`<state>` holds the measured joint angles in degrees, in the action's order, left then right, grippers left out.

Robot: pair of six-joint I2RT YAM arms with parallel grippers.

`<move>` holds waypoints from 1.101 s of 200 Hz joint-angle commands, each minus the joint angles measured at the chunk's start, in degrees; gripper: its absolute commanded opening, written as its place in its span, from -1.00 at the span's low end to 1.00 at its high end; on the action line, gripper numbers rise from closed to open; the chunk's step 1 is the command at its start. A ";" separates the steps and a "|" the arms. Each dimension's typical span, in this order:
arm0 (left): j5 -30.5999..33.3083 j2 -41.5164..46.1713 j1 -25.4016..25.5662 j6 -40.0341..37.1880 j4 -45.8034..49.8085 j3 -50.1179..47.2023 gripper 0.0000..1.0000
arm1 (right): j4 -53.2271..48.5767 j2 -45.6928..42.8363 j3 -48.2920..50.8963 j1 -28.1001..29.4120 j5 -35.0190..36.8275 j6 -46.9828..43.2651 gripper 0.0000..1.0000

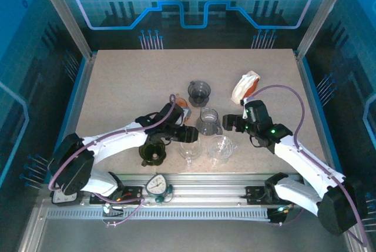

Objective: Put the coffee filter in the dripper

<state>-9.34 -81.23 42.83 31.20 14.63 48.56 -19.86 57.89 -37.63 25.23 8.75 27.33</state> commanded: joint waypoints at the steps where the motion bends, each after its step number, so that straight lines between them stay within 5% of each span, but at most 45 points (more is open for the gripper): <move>1: 0.33 2.29 0.36 2.31 -0.11 -0.84 0.31 | -2.42 0.26 -0.41 0.76 -1.33 1.91 1.00; 58: 11.08 10.80 0.32 1.14 3.85 0.00 0.69 | -12.74 -0.47 -1.21 2.19 -5.24 2.18 0.73; 71: 12.65 12.47 0.25 0.80 4.28 -0.45 0.97 | -15.64 -1.84 -1.24 3.22 -4.82 2.77 0.70; 116: 14.35 16.70 0.28 0.93 3.05 -3.18 0.98 | -22.00 -6.27 0.55 5.06 -3.96 7.21 0.58; 220: 16.20 17.51 0.28 0.15 2.98 -5.14 0.98 | -16.04 -1.17 4.36 9.74 -7.84 11.92 0.11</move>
<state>5.48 -64.31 43.13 32.62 16.91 44.75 -36.40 55.77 -33.21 33.63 1.21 37.74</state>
